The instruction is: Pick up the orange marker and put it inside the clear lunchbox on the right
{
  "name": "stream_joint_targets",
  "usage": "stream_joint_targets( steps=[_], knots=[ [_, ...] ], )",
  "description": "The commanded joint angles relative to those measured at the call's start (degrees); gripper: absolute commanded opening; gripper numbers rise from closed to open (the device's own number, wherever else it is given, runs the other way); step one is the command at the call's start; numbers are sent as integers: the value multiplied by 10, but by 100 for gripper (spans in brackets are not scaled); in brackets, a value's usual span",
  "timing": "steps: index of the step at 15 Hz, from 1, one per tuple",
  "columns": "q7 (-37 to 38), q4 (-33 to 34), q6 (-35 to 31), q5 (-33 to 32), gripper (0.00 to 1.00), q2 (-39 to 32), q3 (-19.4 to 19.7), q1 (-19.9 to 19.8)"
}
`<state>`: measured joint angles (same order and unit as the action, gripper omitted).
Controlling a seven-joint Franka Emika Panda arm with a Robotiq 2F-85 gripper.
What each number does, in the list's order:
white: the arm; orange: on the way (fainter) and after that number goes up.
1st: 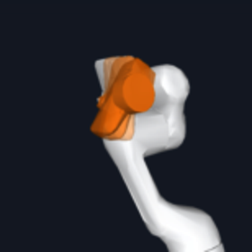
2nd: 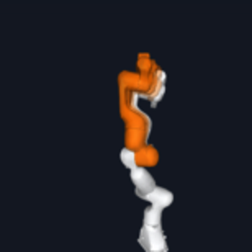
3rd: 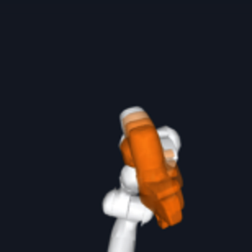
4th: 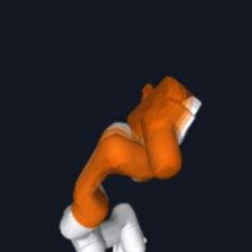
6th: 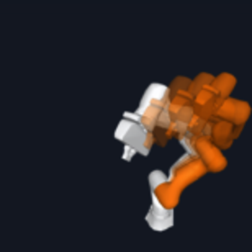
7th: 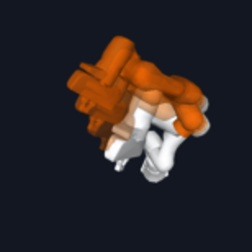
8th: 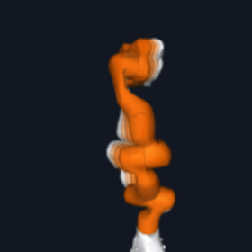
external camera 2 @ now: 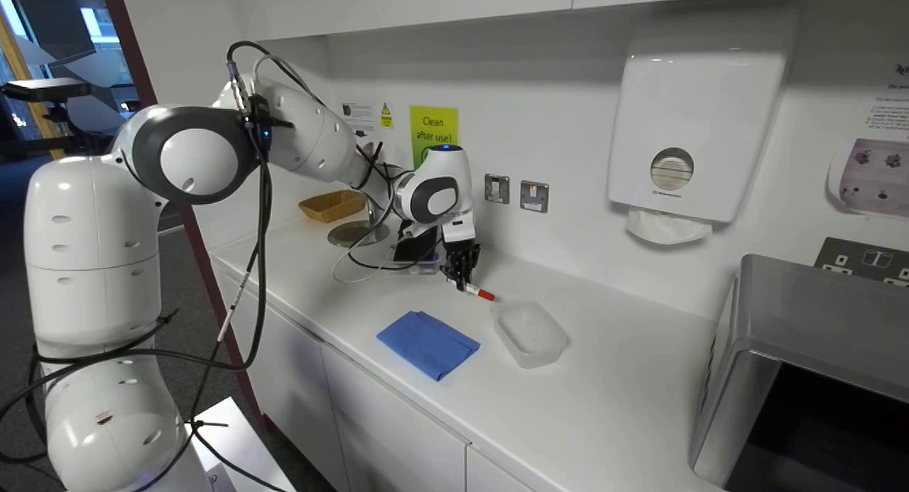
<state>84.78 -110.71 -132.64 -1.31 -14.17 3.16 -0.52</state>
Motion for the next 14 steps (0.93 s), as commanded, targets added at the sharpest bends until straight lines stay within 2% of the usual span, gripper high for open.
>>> stream_joint_targets(
  steps=[1,3,6,9,14],
  knots=[
    [15,0,26,11,5,35,7,8],
    [44,-3,24,-1,5,45,11,9],
    [150,0,22,-32,5,51,25,11],
    [216,5,32,-35,5,51,35,5],
    [261,3,55,-25,5,52,53,-9]
  ],
)
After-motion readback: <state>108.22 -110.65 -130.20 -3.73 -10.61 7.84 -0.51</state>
